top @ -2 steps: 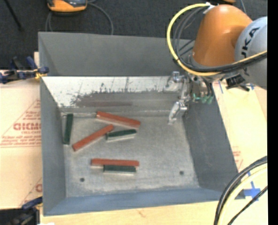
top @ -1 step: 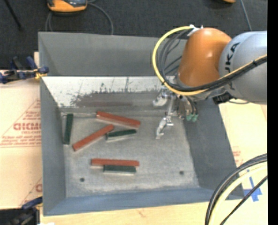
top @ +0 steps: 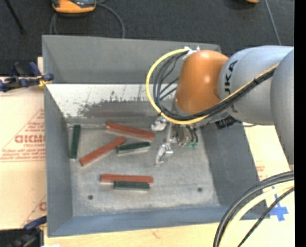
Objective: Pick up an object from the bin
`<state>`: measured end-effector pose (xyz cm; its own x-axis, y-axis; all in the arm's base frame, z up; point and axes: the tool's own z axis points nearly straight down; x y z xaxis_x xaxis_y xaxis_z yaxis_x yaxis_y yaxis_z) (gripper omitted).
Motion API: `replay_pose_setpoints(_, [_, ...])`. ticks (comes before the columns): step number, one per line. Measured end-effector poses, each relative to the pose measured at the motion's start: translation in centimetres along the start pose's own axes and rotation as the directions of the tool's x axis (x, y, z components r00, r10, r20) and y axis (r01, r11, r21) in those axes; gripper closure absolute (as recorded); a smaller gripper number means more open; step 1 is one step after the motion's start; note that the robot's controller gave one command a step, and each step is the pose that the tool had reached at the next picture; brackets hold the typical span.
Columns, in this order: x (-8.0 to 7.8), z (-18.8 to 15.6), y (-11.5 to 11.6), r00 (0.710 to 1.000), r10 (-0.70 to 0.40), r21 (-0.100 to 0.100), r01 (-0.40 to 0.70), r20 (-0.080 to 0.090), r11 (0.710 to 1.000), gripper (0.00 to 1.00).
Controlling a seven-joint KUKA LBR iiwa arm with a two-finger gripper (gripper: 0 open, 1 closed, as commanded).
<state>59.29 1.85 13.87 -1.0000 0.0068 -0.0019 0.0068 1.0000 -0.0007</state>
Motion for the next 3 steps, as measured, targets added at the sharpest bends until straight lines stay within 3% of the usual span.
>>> replay_pose_setpoints(1, [-5.44,5.41,3.28,0.977,-0.213,0.003,0.213,0.021,0.977,1.00])
replay_pose_setpoints(2, [-5.19,5.67,3.34,0.977,-0.213,0.001,0.213,0.013,0.977,0.00])
replay_pose_setpoints(3, [-5.58,5.32,3.45,0.977,-0.213,0.001,0.213,0.030,0.977,1.00])
